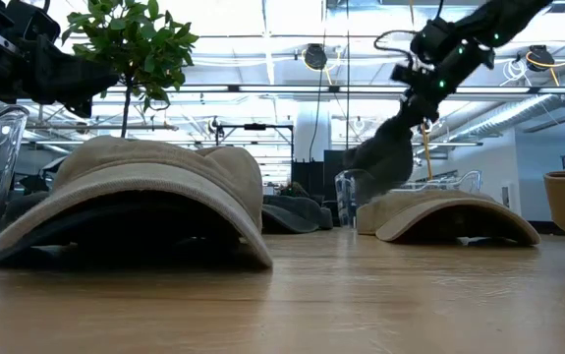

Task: Pick & Place hat
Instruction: Put the black cap into the top transparent bin, then put the brown cap into the bottom transparent bin

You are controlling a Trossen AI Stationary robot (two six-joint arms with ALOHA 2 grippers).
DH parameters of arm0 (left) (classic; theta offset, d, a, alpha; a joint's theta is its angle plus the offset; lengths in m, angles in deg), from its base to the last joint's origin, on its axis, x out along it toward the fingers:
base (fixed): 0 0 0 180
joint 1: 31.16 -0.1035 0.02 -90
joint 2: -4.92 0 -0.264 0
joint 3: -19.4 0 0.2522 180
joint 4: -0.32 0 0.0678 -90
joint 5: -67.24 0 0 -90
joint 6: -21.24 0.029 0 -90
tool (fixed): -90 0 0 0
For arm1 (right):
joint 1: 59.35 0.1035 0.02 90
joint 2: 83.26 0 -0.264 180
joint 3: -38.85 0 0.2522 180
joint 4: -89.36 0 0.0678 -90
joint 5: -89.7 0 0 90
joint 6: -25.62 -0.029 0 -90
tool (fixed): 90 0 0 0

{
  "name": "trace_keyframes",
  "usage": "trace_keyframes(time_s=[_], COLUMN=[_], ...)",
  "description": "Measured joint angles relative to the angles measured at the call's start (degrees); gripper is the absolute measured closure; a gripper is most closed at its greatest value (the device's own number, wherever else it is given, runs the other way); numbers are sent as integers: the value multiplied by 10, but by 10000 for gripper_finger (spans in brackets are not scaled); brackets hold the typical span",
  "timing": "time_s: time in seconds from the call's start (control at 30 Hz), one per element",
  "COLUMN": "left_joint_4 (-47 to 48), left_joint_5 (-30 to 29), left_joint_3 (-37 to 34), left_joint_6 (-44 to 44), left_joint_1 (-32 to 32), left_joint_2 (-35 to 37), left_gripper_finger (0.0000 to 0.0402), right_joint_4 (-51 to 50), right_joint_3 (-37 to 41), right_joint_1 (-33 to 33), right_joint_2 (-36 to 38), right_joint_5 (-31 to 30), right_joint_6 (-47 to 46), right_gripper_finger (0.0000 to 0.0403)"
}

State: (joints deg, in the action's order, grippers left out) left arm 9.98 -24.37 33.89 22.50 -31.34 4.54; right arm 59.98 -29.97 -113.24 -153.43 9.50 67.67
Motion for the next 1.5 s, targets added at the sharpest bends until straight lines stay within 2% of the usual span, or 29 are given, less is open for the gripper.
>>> trace_keyframes(time_s=[0.17,0.4,0.6,0.77,0.97,1.07,1.13,1.2,1.27,1.37,1.5], left_joint_4=[0,0,0,0,0,0,0,0,0,0,0], left_joint_5=[0,0,0,0,0,0,0,0,0,0,0], left_joint_3=[0,0,0,0,0,0,0,0,0,0,0], left_joint_6=[0,0,0,0,0,0,0,0,0,0,0], left_joint_1=[0,0,0,0,0,0,0,0,0,0,0], left_joint_2=[0,0,0,0,0,0,0,0,0,0,0], left_gripper_finger=[327,327,327,327,327,327,327,327,327,327,327], right_joint_4=[91,112,54,24,25,25,25,24,25,24,27], right_joint_3=[68,99,99,100,100,100,100,100,100,100,100], right_joint_1=[0,11,11,11,10,10,11,16,23,41,85], right_joint_2=[4,4,4,4,25,50,68,88,113,157,208], right_joint_5=[-98,-98,-99,-113,-118,-161,-224,-284,-308,-280,-161], right_joint_6=[6,14,-57,-114,-155,-174,-186,-196,-222,-308,-426], right_gripper_finger=[385,379,362,320,247,212,195,186,185,200,259])
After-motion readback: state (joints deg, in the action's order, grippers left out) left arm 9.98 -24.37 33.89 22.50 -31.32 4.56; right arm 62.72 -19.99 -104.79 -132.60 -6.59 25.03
